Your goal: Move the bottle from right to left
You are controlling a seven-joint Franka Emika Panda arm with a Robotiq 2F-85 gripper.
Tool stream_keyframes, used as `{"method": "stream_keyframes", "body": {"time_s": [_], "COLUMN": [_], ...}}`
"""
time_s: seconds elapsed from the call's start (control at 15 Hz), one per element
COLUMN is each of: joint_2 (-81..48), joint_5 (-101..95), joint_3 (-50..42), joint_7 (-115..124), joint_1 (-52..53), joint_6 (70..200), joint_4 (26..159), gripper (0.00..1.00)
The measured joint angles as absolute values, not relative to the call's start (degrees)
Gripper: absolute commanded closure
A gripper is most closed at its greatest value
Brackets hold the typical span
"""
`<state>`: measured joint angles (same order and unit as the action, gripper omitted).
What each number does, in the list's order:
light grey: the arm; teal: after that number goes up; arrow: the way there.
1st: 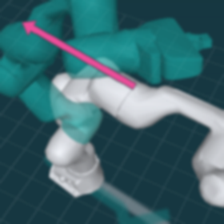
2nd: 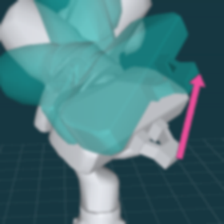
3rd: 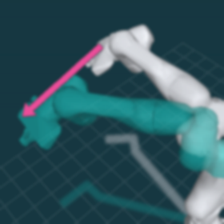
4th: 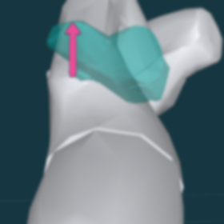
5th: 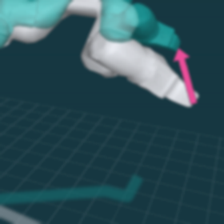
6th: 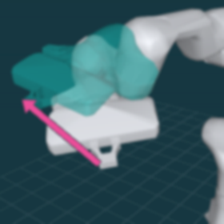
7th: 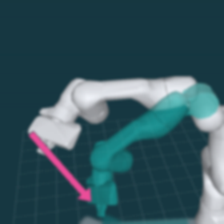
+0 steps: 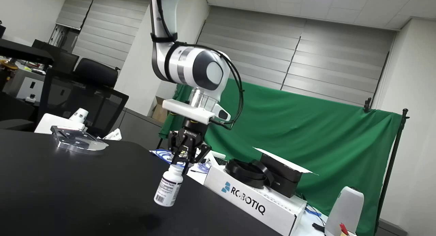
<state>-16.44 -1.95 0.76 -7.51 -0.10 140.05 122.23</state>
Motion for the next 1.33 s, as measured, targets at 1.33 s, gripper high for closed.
{"method": "stream_keyframes", "body": {"time_s": [1.33], "joint_2": [-14.2], "joint_5": [-9.1], "joint_3": [11.8], "joint_7": [-17.5], "joint_1": [11.4], "joint_6": [145.5], "joint_4": [120.2], "gripper": [0.83]}}
